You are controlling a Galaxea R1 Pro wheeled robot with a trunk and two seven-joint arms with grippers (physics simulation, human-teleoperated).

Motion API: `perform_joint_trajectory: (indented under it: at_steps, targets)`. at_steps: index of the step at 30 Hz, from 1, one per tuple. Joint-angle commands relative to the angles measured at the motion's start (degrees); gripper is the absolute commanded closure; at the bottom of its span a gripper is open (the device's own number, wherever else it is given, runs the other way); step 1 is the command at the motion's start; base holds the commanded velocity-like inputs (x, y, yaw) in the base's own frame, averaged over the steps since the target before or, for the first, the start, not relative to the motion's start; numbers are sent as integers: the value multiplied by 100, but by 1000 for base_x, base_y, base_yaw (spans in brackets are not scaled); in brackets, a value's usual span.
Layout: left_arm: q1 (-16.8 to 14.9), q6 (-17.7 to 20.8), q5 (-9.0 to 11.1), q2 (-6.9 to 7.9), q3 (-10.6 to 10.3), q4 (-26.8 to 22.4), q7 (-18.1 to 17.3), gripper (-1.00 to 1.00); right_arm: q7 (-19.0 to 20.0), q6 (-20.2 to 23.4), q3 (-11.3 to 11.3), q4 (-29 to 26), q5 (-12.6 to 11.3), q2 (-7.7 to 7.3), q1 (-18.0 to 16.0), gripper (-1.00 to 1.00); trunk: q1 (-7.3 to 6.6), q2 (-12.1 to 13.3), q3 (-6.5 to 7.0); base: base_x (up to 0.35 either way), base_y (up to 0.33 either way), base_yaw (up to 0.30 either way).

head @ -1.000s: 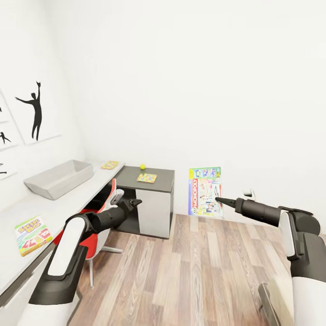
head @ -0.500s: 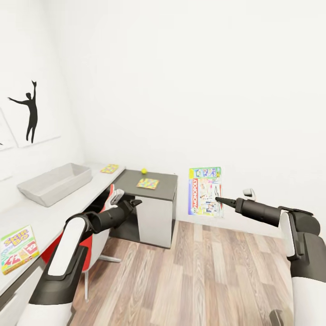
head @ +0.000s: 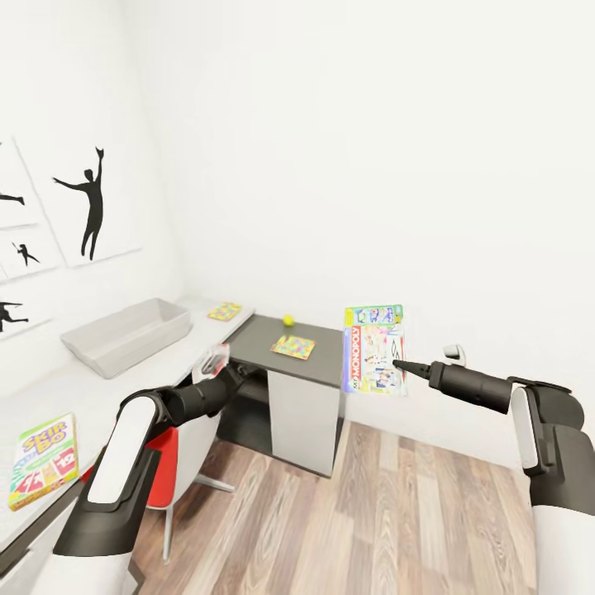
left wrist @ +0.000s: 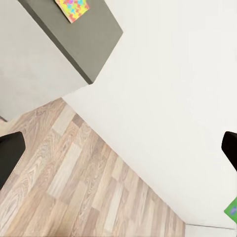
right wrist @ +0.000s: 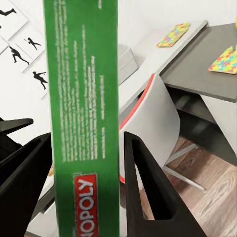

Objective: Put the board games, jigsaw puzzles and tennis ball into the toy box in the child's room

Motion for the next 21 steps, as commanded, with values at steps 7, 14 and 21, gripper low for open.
perform_joint_trajectory:
  at_steps: [7,14,21]
  targets:
    - [-8,6,52,-4,1,-4,60,-100,-7,58,-6,-2,-60,-3,-4,100,7,-13,-13,326,-135,294]
    - [-8,6,51,-4,1,-4,60,-100,-7,58,-3,-2,-61,-5,-4,100,7,-13,-13,326,-136,296]
    - [-8,6,47,-4,1,-4,60,-100,-7,58,-3,-2,-61,-3,-4,100,7,-13,-13,314,-159,296]
